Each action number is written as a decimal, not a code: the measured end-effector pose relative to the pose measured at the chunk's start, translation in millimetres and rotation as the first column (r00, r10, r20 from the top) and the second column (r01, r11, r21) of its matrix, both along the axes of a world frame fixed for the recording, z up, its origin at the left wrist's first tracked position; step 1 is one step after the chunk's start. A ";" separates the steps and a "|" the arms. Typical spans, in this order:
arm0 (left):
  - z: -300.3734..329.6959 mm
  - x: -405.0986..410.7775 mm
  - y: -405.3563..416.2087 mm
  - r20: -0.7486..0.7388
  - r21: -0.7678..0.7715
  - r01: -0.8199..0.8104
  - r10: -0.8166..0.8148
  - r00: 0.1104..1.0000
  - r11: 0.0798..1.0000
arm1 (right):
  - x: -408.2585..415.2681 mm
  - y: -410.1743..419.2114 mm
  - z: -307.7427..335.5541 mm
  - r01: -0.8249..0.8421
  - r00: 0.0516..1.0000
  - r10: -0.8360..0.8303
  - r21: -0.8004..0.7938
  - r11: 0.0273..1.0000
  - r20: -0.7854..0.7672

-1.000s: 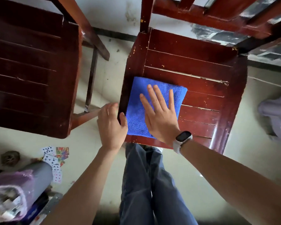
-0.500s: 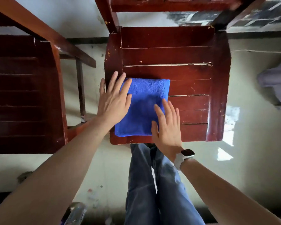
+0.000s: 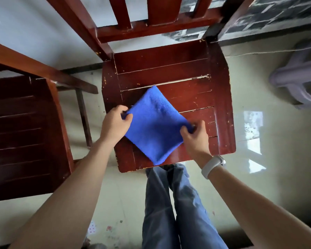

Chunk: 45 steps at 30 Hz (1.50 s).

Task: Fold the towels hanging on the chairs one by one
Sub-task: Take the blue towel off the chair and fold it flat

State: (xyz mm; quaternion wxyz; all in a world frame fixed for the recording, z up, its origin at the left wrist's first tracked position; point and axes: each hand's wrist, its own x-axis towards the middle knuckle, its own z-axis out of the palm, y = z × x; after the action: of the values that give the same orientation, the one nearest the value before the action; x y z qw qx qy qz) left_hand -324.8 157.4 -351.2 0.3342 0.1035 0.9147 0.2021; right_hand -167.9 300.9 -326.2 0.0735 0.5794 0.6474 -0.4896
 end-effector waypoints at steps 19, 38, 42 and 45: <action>-3.6 15.1 41.7 0.250 0.098 -0.284 0.253 0.935 0.954 | -12.6 40.6 -31.9 0.258 0.966 -0.256 -0.159 0.953 0.035; 162.4 100.9 102.7 0.095 0.308 -0.204 0.183 0.978 0.929 | 88.6 70.4 119.6 0.420 0.858 -0.429 -0.096 0.902 -0.283; 212.7 147.1 163.2 0.021 0.370 -0.016 0.009 1.000 0.929 | 149.0 110.7 176.5 0.507 0.799 -0.490 -0.047 0.860 -0.347; 251.7 199.4 225.3 -0.009 0.415 0.090 -0.095 0.995 0.905 | 208.4 152.3 215.7 0.582 0.746 -0.539 -0.009 0.813 -0.391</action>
State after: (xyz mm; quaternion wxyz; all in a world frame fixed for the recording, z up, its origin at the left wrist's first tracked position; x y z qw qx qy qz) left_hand -125.4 382.7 -99.5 0.3189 0.2142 0.8431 0.3762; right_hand 40.4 453.2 -110.5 -0.2353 0.6455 0.4718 -0.5526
